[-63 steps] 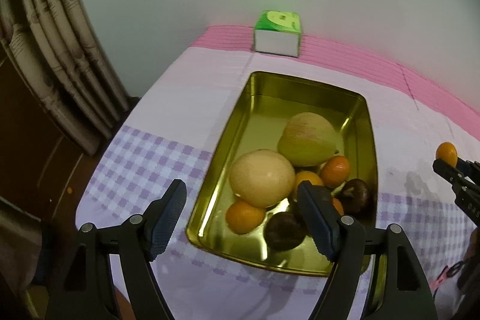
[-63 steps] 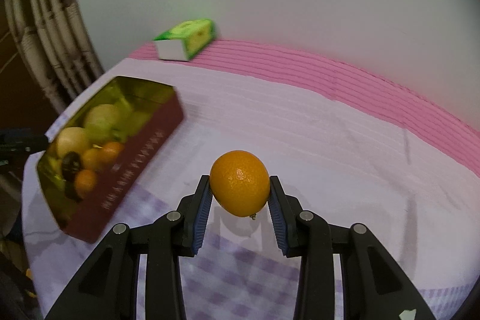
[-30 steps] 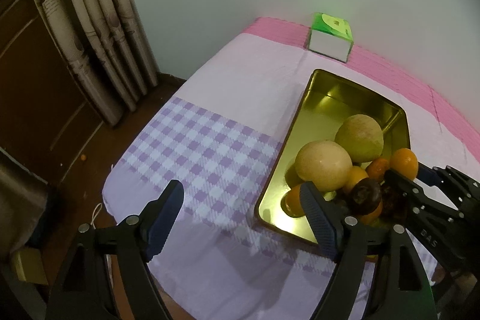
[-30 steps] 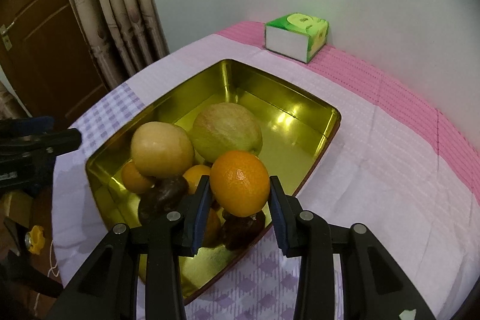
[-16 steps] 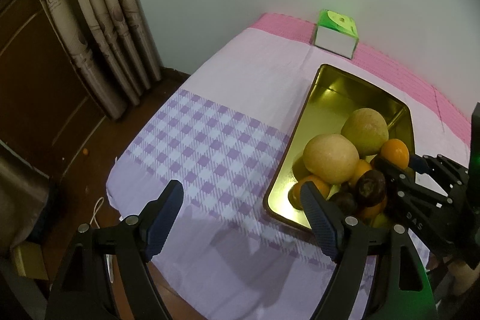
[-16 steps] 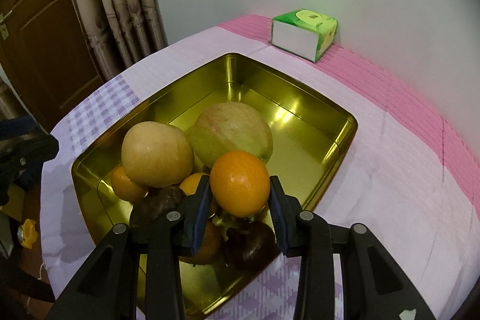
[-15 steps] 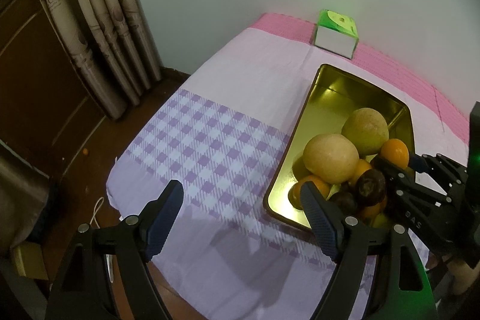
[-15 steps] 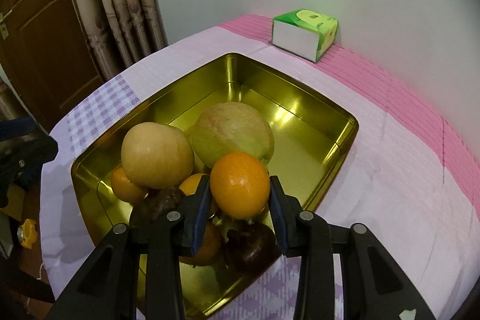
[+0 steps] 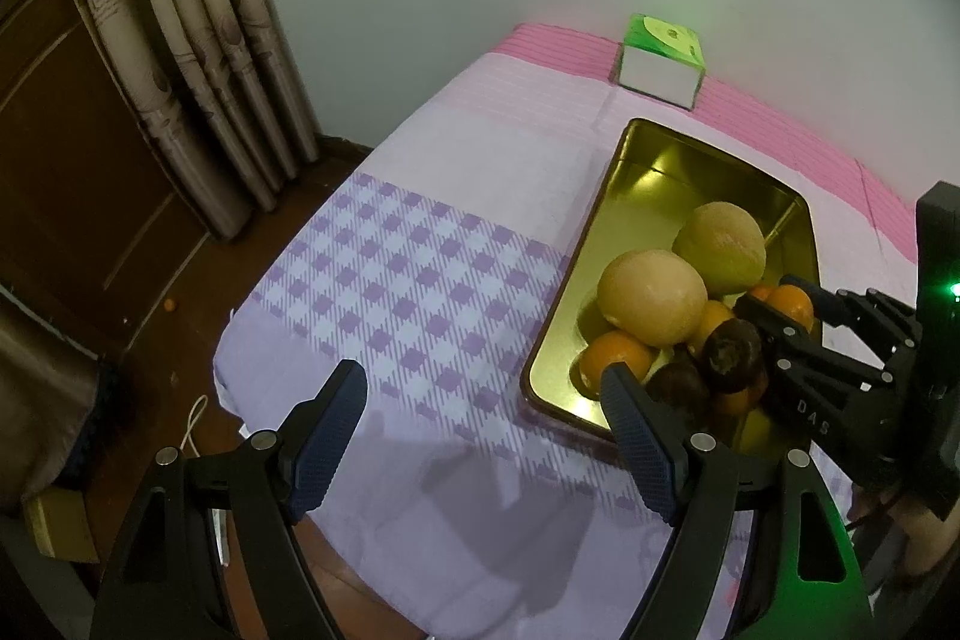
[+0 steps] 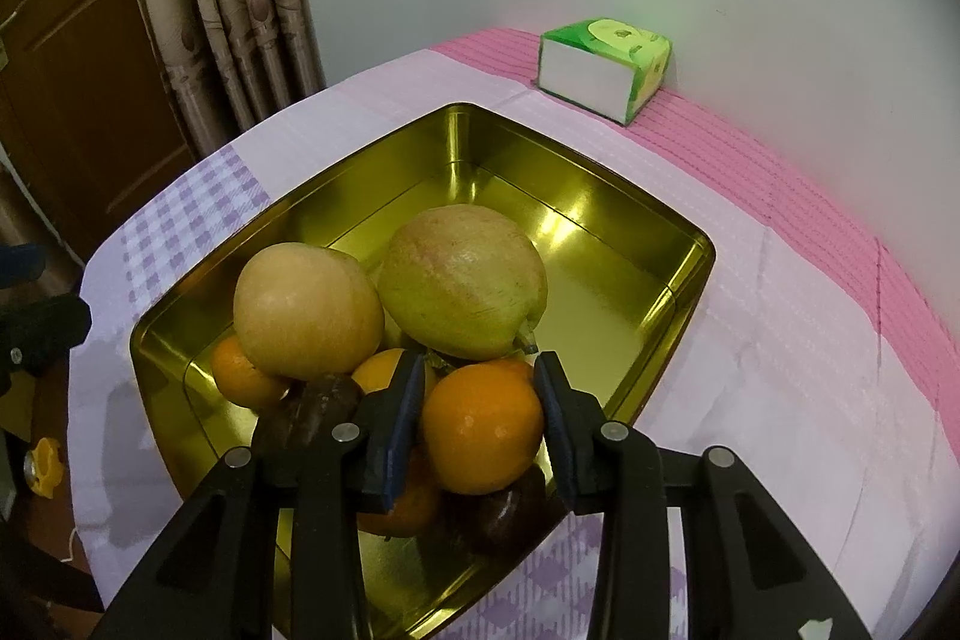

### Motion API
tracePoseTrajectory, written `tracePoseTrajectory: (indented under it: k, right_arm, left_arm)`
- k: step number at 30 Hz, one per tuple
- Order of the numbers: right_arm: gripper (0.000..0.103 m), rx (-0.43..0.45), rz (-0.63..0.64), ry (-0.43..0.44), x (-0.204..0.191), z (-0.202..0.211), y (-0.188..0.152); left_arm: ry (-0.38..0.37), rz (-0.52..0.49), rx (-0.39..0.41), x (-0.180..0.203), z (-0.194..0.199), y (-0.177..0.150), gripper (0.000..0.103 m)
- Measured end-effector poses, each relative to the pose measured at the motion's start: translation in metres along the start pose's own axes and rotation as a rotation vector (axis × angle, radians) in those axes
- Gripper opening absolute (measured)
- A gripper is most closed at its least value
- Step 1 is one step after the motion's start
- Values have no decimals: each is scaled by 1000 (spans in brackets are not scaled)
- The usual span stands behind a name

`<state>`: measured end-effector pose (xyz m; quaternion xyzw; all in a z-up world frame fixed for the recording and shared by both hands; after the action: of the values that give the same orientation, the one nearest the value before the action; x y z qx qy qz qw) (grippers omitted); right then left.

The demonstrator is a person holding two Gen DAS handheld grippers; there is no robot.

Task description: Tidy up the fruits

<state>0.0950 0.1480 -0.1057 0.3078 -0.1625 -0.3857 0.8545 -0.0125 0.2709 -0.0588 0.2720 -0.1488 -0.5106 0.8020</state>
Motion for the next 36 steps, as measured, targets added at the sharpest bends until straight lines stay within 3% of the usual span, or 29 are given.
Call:
tracePoseTrajectory:
  k: [5,9,20,36]
  right_arm:
    - [60,24,-18,-13,3,11,2]
    - [66,43,-20,-29,4,23,4]
    - [97,45,-85,-81,12,70,-19]
    - [101,-24,-168,-107,12,72,-69]
  left_arm:
    - [-9,-15,11,4,6,-4,80]
    - [-13,-24,25,5,13,-7,81]
    - [-23,-97,47,20,22,-17,81]
    - [-26,-153,35,35,18,-27,81]
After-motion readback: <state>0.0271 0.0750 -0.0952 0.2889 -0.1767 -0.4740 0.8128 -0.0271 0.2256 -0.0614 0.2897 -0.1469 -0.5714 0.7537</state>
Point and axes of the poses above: each gripper's, at about its wrist camera, not at the fingertips, and z roughly against the way its jaws point, x to its right, y to its top, the point moved 10 cm from there along -z, roughly the way its jaws point, and after that the axes turned 3 degrees about x, right-handed, at the moved point
